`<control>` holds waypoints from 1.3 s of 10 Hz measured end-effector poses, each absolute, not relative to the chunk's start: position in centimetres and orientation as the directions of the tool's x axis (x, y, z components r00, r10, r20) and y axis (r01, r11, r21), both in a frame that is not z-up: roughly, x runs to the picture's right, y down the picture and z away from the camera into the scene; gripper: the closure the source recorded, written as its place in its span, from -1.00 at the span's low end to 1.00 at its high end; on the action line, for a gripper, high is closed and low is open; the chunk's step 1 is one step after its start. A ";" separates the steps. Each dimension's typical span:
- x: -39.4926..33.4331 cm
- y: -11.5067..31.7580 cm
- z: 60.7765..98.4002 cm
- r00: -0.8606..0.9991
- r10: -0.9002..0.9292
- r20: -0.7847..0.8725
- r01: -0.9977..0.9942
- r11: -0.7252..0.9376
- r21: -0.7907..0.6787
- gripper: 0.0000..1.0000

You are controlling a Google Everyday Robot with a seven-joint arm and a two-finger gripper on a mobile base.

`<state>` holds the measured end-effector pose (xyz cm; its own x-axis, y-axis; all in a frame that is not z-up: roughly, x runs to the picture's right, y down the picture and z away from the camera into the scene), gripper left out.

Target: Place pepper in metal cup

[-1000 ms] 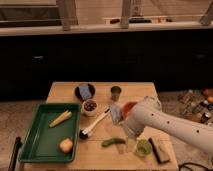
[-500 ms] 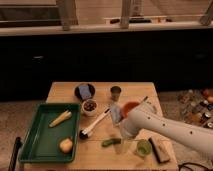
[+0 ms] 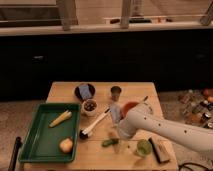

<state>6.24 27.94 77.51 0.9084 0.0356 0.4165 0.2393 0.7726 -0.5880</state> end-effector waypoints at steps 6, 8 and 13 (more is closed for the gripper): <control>6.0 28.9 79.5 0.910 0.034 0.413 0.243 0.763 -0.599 0.77; 6.2 28.8 79.3 0.911 0.026 0.411 0.249 0.760 -0.601 0.98; 7.4 25.7 76.9 0.902 0.013 0.431 0.264 0.774 -0.576 0.98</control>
